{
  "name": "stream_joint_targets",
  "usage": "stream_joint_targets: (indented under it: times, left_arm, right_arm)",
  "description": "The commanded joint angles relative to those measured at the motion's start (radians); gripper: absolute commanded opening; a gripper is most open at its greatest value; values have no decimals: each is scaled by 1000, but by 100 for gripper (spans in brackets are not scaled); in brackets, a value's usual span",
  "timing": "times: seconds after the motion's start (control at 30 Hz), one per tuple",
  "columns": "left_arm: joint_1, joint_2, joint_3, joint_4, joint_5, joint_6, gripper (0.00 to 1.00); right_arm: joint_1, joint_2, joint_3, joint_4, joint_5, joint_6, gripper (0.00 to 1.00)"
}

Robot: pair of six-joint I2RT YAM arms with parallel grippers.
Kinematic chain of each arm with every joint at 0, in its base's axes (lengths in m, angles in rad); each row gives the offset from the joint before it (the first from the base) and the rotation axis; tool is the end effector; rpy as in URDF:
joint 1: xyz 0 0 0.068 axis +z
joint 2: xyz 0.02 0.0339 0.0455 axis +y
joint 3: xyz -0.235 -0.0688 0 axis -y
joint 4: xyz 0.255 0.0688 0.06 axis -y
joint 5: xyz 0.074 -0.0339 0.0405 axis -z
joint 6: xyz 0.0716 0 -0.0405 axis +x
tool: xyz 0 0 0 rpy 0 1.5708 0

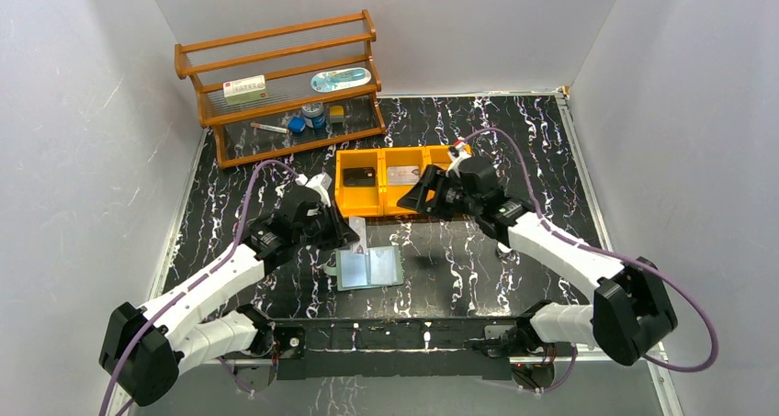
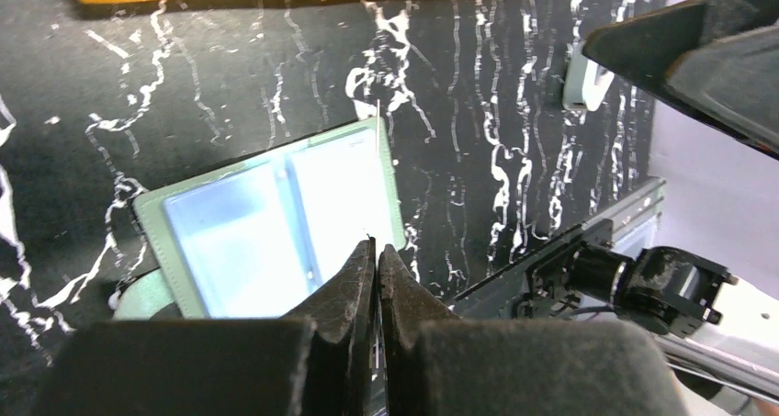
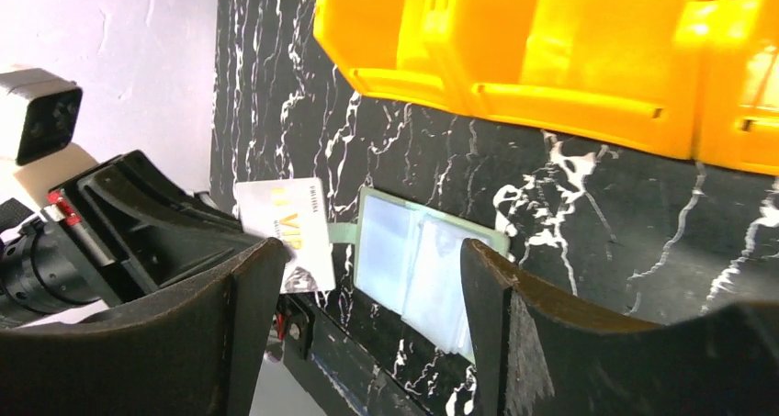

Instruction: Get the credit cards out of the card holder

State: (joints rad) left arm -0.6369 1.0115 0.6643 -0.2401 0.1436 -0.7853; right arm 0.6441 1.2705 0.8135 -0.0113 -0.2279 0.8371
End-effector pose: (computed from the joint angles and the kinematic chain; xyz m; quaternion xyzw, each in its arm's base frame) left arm 0.2159 -0.1724 0.2021 -0.0314 0.8793 -0.3553 0.3155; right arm 0.2574 0.2135 0.2144 0.0223 0.8481 0.4226 0.3187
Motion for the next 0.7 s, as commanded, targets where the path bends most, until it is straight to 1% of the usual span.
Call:
stream_joint_targets:
  times: [0.0, 0.13, 0.17, 0.23, 0.37, 0.47, 0.6, 0.67]
  left_arm:
    - [6, -30, 35, 98, 83, 9, 0]
    - [6, -32, 43, 159, 121, -12, 0]
    - [6, -35, 42, 180, 132, -27, 0]
    - [6, -43, 33, 225, 152, -51, 0]
    - [6, -51, 12, 309, 198, -98, 0]
    - [7, -53, -18, 399, 222, -144, 0]
    - [8, -43, -33, 452, 249, -178, 0]
    - [8, -47, -40, 474, 259, -190, 0]
  right_arm:
    - [-81, -50, -62, 134, -117, -3, 79]
    - [-106, 13, -30, 186, -328, 6, 77]
    - [-104, 31, -31, 220, -371, 31, 76]
    - [-99, 54, -61, 352, -457, 97, 75]
    - [-76, 93, -79, 530, -545, 170, 74]
    - [-46, 134, -49, 552, -585, 175, 71]
    - [-36, 154, -57, 654, -632, 219, 62]
    - [-36, 156, -60, 669, -645, 225, 56]
